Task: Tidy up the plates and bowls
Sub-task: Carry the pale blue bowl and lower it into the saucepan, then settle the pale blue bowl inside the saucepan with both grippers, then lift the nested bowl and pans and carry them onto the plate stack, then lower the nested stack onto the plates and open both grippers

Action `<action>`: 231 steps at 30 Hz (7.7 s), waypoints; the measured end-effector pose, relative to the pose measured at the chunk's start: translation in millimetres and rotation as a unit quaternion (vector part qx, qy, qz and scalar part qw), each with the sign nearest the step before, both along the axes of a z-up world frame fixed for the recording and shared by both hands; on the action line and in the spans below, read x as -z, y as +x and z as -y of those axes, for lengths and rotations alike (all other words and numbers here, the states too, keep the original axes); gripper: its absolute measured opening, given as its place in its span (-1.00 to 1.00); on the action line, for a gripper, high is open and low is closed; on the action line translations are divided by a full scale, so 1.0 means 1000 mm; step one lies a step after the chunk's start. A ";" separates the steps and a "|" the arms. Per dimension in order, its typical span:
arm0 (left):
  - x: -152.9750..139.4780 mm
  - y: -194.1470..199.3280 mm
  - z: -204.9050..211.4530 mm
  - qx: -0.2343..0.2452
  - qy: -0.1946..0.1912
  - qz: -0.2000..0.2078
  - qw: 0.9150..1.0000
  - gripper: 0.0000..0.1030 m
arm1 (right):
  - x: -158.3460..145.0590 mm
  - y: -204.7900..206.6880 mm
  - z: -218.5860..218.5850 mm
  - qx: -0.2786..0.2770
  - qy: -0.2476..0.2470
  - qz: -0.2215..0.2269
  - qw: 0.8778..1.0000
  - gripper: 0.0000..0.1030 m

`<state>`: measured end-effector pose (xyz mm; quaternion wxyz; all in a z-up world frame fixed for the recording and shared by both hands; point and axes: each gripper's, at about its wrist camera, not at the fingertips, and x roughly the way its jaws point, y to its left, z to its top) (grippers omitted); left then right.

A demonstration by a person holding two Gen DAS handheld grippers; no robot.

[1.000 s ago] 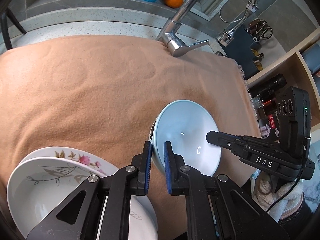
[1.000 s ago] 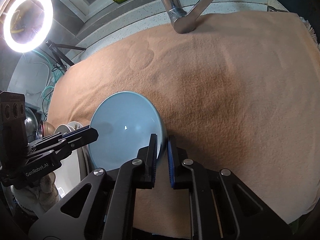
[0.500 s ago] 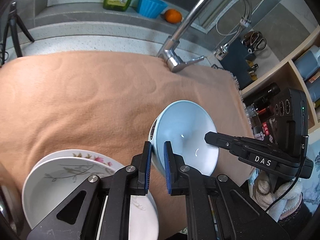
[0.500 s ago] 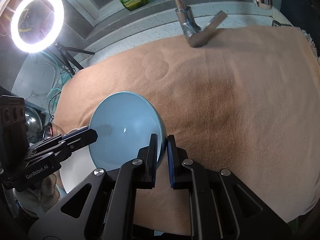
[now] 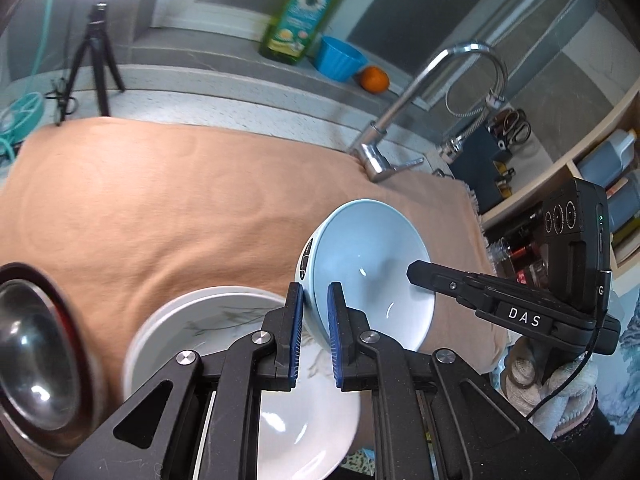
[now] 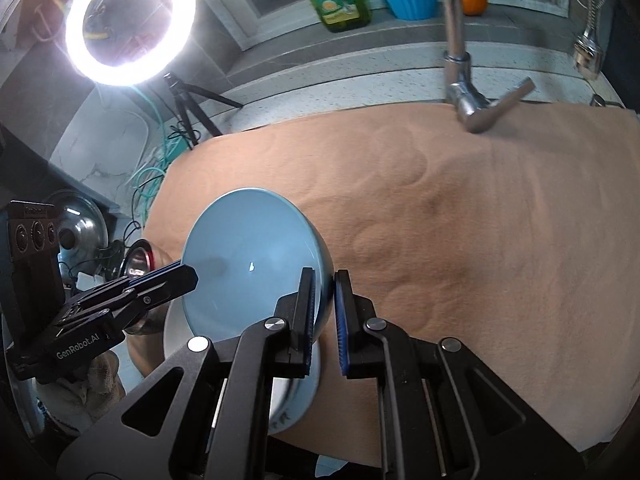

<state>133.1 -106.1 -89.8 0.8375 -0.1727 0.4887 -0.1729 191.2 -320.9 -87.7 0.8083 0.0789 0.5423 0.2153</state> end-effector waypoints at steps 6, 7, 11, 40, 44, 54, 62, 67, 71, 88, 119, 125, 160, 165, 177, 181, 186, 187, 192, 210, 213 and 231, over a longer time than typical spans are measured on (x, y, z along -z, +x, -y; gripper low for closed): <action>-0.008 -0.014 -0.040 -0.028 -0.002 0.006 1.000 -0.80 | -0.011 -0.006 -0.042 -0.026 0.008 0.010 1.000 -0.81; -0.008 -0.016 -0.047 -0.033 -0.002 0.006 0.999 -0.80 | -0.013 -0.007 -0.051 -0.032 0.010 0.011 0.999 -0.81; -0.011 -0.025 -0.073 -0.050 -0.001 0.007 0.999 -0.80 | -0.019 -0.011 -0.081 -0.051 0.013 0.016 0.998 -0.81; 0.012 -0.073 -0.211 -0.149 -0.004 -0.032 0.988 -0.80 | 0.009 -0.038 -0.244 -0.164 0.002 -0.016 0.986 -0.78; 0.017 -0.076 -0.215 -0.152 -0.005 -0.040 0.988 -0.80 | 0.017 -0.038 -0.251 -0.169 -0.002 -0.025 0.985 -0.79; 0.026 -0.077 -0.219 -0.149 -0.007 -0.057 0.987 -0.80 | 0.035 -0.035 -0.257 -0.172 -0.010 -0.047 0.984 -0.79; 0.030 -0.076 -0.220 -0.150 -0.008 -0.065 0.987 -0.80 | 0.042 -0.035 -0.258 -0.177 -0.016 -0.056 0.982 -0.78; 0.030 -0.076 -0.220 -0.150 -0.004 -0.064 0.987 -0.80 | 0.043 -0.036 -0.258 -0.178 -0.017 -0.056 0.982 -0.75; 0.028 -0.077 -0.220 -0.152 -0.004 -0.063 0.986 -0.80 | 0.043 -0.035 -0.259 -0.178 -0.017 -0.055 0.982 -0.73; 0.018 -0.086 -0.233 -0.173 -0.008 -0.044 0.984 -0.79 | 0.023 -0.034 -0.238 -0.152 0.012 -0.027 0.988 -0.70; 0.054 -0.089 -0.236 -0.177 -0.012 -0.074 0.981 -0.79 | 0.061 -0.030 -0.225 -0.135 0.011 -0.077 0.988 -0.70; 0.058 -0.086 -0.236 -0.176 -0.017 -0.074 0.981 -0.79 | 0.065 -0.029 -0.228 -0.139 0.016 -0.088 0.986 -0.77; 0.000 -0.083 -0.200 -0.135 -0.005 -0.010 0.991 -0.79 | 0.008 -0.042 -0.192 -0.112 0.023 -0.047 0.992 -0.79; -0.008 -0.080 -0.182 -0.115 -0.005 0.000 0.993 -0.79 | -0.002 -0.048 -0.171 -0.093 0.029 -0.040 0.994 -0.79; -0.008 -0.064 -0.123 -0.048 -0.010 -0.004 0.999 -0.79 | -0.011 -0.057 -0.098 -0.036 0.024 -0.039 0.998 -0.79; -0.003 -0.061 -0.104 -0.027 -0.011 -0.012 0.999 -0.79 | -0.009 -0.061 -0.076 -0.016 0.021 -0.043 0.999 -0.79; 0.001 -0.060 -0.088 -0.009 -0.010 -0.021 1.000 -0.78 | -0.003 -0.065 -0.056 0.001 0.017 -0.052 0.999 -0.79; 0.002 -0.060 -0.086 -0.006 -0.009 -0.023 1.000 -0.78 | -0.002 -0.066 -0.052 0.004 0.016 -0.053 0.998 -0.79; 0.007 -0.061 -0.079 0.001 -0.007 -0.032 0.999 -0.78 | 0.006 -0.071 -0.044 0.012 0.014 -0.061 0.998 -0.79; 0.019 -0.063 -0.074 0.001 0.000 -0.053 0.999 -0.79 | 0.019 -0.074 -0.043 0.011 0.009 -0.074 0.997 -0.79; 0.020 -0.064 -0.074 0.001 0.003 -0.053 0.999 -0.79 | 0.018 -0.075 -0.043 0.010 0.010 -0.072 0.997 -0.79; 0.019 -0.063 -0.079 -0.001 -0.001 -0.050 0.999 -0.79 | 0.005 -0.073 -0.040 0.012 0.008 -0.046 0.999 -0.70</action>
